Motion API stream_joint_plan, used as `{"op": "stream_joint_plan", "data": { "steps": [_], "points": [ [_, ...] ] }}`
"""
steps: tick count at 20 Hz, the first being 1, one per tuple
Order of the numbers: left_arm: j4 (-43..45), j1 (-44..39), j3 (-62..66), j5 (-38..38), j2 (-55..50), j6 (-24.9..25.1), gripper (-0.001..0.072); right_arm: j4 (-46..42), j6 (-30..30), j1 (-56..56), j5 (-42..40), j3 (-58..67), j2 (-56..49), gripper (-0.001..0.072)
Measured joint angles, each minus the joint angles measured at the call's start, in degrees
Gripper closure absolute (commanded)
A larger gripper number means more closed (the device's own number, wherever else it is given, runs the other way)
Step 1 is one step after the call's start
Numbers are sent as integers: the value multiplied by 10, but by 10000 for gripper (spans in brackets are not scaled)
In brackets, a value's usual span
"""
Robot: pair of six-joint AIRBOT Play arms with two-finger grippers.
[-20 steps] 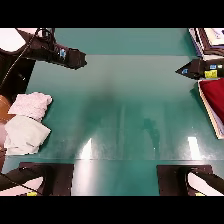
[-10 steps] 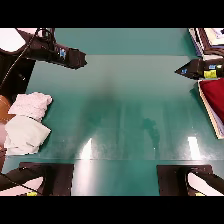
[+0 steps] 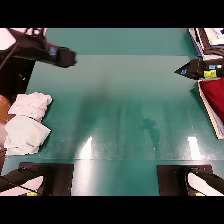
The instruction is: Fold the shirts.
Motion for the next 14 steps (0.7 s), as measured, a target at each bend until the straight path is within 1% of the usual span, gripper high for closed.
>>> {"op": "stream_joint_plan", "data": {
  "steps": [2, 3, 4, 5, 6, 8, 11, 14],
  "points": [
    [75, 38, -16, -43, 19, 0, 683, 0, 0, 0, 2, 0, 0, 700],
    [105, 58, -28, -61, 26, 0, 644, 0, 0, 0, 2, 0, 0, 699],
    [133, 82, -45, -76, 31, 0, 366, 0, 0, 0, 1, 0, 0, 700],
    [152, 104, -66, -84, 34, 0, 139, 0, 0, 0, 1, 0, 0, 700],
    [166, 125, -92, -87, 36, -1, 119, 0, 0, 0, 1, 0, 0, 700],
    [186, 167, -159, -69, 39, -2, 118, 0, 0, 0, -1, 0, 0, 700],
    [202, 213, -264, -10, 40, -2, 118, 0, 0, 0, -2, 0, 0, 699],
    [209, 237, -348, 59, 41, -4, 119, 0, 0, 0, -3, 0, 0, 700]
  ]
}}
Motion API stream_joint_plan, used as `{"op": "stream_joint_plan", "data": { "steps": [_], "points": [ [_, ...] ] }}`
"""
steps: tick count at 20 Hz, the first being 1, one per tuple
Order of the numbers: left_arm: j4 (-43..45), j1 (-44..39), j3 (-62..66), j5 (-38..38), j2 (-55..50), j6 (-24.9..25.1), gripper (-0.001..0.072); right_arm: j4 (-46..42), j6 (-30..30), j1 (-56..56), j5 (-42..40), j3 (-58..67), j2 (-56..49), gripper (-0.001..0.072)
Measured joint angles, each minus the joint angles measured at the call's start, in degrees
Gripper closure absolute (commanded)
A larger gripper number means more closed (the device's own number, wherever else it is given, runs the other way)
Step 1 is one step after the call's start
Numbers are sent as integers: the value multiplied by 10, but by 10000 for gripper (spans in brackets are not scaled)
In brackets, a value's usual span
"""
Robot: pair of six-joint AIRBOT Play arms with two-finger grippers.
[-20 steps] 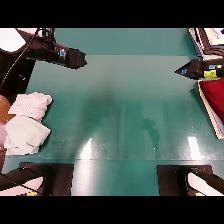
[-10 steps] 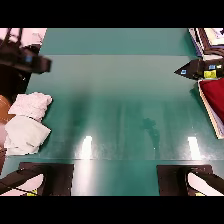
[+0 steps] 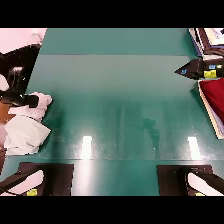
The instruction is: Fold the shirts.
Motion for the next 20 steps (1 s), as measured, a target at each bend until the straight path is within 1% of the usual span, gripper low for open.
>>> {"op": "stream_joint_plan", "data": {
  "steps": [1, 3, 4, 9, 11, 12, 13, 14, 19, 20],
  "points": [
    [1, 4, -16, 16, 0, -2, 191, 0, 0, 0, 0, 0, 0, 700],
    [3, 9, -37, 44, 0, -10, 614, 0, 0, 0, 0, 0, 0, 700],
    [3, 10, -44, 54, 0, -14, 675, 0, 0, 0, 0, 0, 0, 699],
    [5, 14, -57, 65, 0, -25, 675, 0, 0, 1, 0, 0, 0, 699],
    [5, 14, -58, 60, 1, -27, 656, 0, 0, 1, 0, 0, 0, 700],
    [5, 14, -56, 56, 1, -28, 397, 0, 0, 1, 1, 0, 0, 700],
    [5, 14, -53, 51, 1, -29, 108, 0, 0, 1, 3, 0, 0, 699],
    [5, 14, -50, 47, 1, -29, 47, 0, 0, 1, 4, 0, 0, 699],
    [5, 14, -43, 43, 1, -30, 47, 0, 0, 1, 8, 0, 0, 699],
    [5, 14, -47, 50, 0, -31, 86, 0, 0, 1, 8, 0, 0, 700]
  ]
}}
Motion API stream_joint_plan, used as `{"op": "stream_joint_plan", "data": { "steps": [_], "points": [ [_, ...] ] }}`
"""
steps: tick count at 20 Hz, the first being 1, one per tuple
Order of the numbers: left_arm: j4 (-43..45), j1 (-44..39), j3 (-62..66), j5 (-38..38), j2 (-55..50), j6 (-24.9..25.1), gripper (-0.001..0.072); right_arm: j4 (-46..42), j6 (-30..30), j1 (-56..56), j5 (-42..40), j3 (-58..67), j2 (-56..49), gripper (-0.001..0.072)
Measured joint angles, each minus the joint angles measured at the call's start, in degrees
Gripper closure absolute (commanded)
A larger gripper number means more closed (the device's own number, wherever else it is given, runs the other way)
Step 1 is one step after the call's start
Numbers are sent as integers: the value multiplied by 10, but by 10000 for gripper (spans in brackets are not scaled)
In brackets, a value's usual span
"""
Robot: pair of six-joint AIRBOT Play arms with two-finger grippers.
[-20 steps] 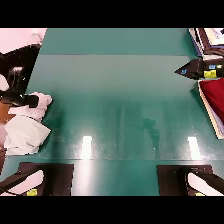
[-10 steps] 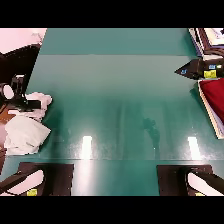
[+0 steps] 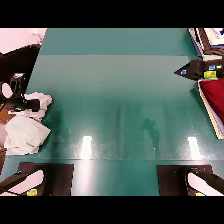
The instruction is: Fold the shirts.
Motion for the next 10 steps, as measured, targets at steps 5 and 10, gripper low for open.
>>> {"op": "stream_joint_plan", "data": {
  "steps": [5, 10],
  "points": [
    [0, 0, -10, 26, -3, -9, 686, 0, 0, 0, 0, 0, 0, 699],
    [-6, 0, 51, -9, 35, -21, 686, 0, 0, 0, 8, 27, 1, 700]
  ]
}}
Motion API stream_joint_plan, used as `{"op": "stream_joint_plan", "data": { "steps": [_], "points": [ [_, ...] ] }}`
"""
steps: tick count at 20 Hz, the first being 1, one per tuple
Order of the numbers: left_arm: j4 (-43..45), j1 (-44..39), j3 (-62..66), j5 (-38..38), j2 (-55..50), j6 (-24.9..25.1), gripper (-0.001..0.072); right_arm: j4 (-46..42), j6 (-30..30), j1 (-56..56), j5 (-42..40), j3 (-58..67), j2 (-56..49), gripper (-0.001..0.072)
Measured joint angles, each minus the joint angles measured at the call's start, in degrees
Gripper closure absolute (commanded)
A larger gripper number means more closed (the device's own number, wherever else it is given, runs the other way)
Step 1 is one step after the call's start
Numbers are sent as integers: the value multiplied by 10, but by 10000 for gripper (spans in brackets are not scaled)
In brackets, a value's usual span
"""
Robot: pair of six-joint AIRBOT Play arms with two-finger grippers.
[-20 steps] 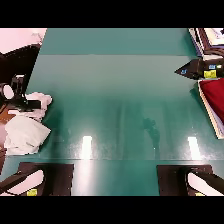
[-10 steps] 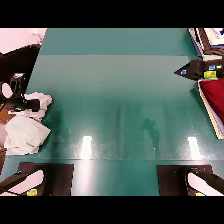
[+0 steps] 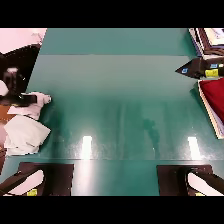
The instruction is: Fold the shirts.
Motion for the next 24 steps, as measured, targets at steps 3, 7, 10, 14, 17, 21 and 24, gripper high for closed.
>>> {"op": "stream_joint_plan", "data": {
  "steps": [3, 7, 10, 14, 17, 21, 24],
  "points": [
    [-44, -5, 107, -56, 59, 9, 688, 1, 0, 0, 7, 60, 0, 700],
    [-89, -78, 253, -132, 118, 23, 688, 1, 0, 0, 6, 140, 0, 699],
    [-101, -179, 307, -153, 129, 24, 689, 1, 0, -1, 1, 181, 0, 699],
    [-107, -335, 330, -156, 75, 20, 686, 0, 0, -1, -1, 204, 0, 700],
    [-113, -436, 335, -128, -5, 20, 380, 0, 0, 0, 4, 210, 0, 700],
    [-129, -505, 341, -45, -87, 29, 190, -1, 0, -1, 13, 212, 0, 700],
    [-119, -473, 344, -35, -108, 32, 190, -1, 0, -1, 19, 213, 0, 700]
  ]
}}
